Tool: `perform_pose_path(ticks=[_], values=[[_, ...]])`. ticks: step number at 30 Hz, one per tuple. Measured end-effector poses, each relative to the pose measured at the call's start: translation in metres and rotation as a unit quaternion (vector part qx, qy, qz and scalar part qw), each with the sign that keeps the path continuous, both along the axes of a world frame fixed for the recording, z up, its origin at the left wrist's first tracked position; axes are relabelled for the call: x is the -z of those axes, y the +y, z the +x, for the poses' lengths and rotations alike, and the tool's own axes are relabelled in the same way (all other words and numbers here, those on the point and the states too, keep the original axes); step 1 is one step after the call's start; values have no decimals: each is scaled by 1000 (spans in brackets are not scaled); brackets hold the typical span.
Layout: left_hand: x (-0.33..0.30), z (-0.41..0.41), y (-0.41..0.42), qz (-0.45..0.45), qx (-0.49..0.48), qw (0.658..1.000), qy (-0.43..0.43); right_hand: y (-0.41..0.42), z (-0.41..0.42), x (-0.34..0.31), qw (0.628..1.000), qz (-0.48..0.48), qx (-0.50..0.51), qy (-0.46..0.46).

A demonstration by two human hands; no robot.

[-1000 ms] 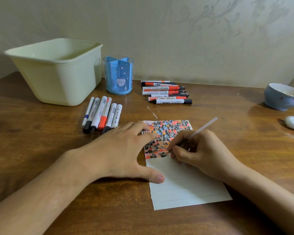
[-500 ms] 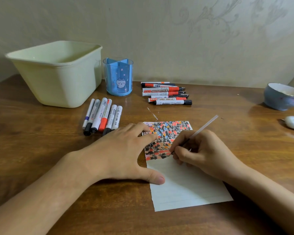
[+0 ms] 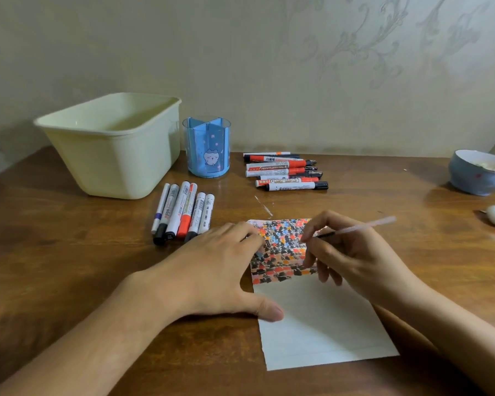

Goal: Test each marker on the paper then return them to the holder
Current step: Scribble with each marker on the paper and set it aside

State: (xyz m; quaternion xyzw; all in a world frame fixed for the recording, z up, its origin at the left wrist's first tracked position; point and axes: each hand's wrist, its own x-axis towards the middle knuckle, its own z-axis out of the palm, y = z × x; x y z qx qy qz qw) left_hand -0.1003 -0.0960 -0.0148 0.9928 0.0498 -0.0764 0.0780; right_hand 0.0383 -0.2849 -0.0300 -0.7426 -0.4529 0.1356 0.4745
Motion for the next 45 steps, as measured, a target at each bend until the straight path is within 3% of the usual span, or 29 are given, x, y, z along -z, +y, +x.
perform_pose_path(ticks=[4, 7, 11, 15, 23, 30, 36, 41, 45], values=[[-4, 0, 2, 2, -6, 1000, -30, -1, 0, -2, 1000, -7, 25, -16], [-4, 0, 4, -8, -9, 993, -120, -2, -2, -4, 998, -29, 23, -43], [-5, 0, -1, -97, -37, 972, -210, -2, -8, -7, 998, -34, 4, -61], [-7, -1, -13, -231, -13, 946, -228, 2, -10, -6, 993, -31, 9, -116], [-7, -3, -21, -263, 14, 938, -225, 3, -10, -4, 986, -15, -6, -167], [-10, -4, -5, -215, 14, 941, -260, 4, -12, -5, 988, -10, -6, -152], [-14, -4, 44, -109, -115, 917, -367, 0, -4, -1, 991, -3, 24, -135], [-6, -5, 79, -65, -216, 911, -346, -2, 2, 3, 993, -17, 41, -114], [2, -4, 88, -51, -225, 922, -312, -2, 3, 3, 993, -19, 46, -110]])
